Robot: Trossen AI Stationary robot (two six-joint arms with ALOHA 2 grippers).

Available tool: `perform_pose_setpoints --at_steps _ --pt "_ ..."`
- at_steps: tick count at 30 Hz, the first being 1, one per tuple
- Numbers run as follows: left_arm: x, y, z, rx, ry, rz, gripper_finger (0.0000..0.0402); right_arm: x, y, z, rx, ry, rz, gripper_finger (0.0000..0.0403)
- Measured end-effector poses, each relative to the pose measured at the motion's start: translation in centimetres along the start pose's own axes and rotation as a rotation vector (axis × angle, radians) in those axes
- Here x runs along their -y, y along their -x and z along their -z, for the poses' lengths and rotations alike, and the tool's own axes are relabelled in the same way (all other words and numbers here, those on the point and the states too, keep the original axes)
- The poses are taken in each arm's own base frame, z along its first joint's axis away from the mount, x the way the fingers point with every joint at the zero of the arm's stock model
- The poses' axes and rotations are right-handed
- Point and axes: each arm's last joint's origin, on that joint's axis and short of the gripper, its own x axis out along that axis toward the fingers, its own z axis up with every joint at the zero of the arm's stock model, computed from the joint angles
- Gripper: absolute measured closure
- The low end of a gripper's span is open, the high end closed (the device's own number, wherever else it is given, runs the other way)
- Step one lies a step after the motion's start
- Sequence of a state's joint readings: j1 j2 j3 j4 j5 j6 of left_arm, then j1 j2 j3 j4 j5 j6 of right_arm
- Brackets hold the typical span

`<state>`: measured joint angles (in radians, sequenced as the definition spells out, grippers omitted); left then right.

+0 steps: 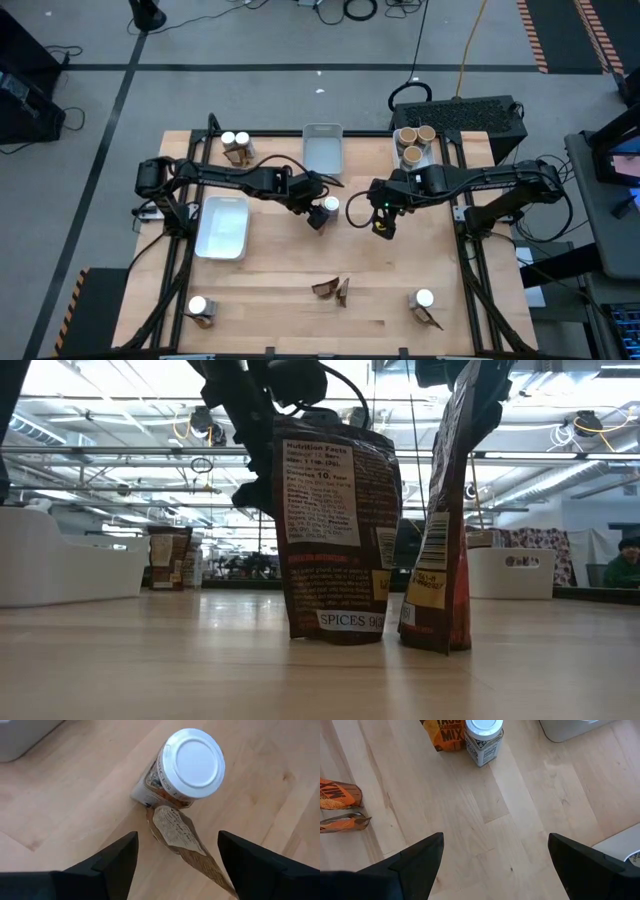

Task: Sort spices by type
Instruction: Put the orange spice pack into the gray bin

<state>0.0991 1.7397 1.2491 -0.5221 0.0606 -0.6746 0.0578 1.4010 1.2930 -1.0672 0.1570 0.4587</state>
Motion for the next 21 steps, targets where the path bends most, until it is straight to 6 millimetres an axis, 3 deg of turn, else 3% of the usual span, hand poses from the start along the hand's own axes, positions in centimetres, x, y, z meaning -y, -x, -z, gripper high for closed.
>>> perform_pose_setpoints --at_steps 10,21 --pt "-0.41 0.02 0.22 -0.042 -0.023 -0.018 0.0185 0.01 0.0 -0.01 0.003 -0.008 0.005 0.0062" --pt "-0.93 0.31 -0.04 -0.06 -0.08 -0.008 0.03 0.31 -0.05 -0.15 0.005 -0.031 0.012 0.0062"
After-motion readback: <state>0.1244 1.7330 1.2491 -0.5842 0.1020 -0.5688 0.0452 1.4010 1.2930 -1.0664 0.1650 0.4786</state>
